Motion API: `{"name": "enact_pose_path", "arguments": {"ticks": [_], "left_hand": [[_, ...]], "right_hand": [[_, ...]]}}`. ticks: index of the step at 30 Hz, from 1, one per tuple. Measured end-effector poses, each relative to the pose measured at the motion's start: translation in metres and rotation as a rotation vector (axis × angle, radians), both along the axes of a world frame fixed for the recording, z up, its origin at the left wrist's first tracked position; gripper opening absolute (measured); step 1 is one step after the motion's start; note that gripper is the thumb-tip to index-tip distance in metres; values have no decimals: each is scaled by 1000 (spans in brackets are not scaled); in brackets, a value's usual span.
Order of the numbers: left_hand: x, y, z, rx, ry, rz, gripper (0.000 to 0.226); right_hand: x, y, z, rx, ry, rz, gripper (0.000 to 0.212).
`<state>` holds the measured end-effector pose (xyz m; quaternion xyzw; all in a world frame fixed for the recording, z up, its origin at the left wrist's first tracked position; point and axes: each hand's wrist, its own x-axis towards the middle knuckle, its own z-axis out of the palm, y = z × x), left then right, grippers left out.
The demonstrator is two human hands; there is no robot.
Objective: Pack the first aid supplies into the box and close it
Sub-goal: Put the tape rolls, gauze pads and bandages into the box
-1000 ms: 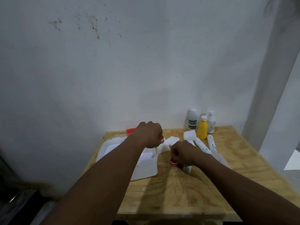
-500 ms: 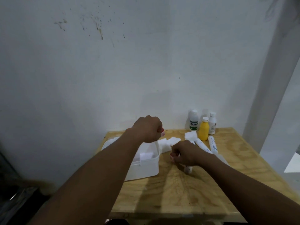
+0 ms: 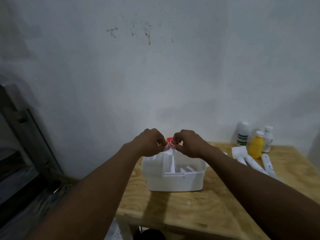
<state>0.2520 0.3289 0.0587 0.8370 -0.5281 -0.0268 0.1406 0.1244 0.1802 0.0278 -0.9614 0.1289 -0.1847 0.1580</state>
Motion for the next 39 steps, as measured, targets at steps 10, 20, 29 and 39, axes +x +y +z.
{"name": "enact_pose_path", "arguments": {"ticks": [10,20,29,39], "left_hand": [[-3,4,-17,81,14,17,33],[-2,3,-17,54,-29,19,30],[-17,-11,-22,103,-106,2,28],[-24,-6,-19,180,-169,-31,27]], "right_hand": [[22,9,-2,-75,94,51,18],[19,6,0,-70,118,47,20],[-10,-24,1,-2,93,-38,24],[-10,-24,-9,33,103,-42,22]]}}
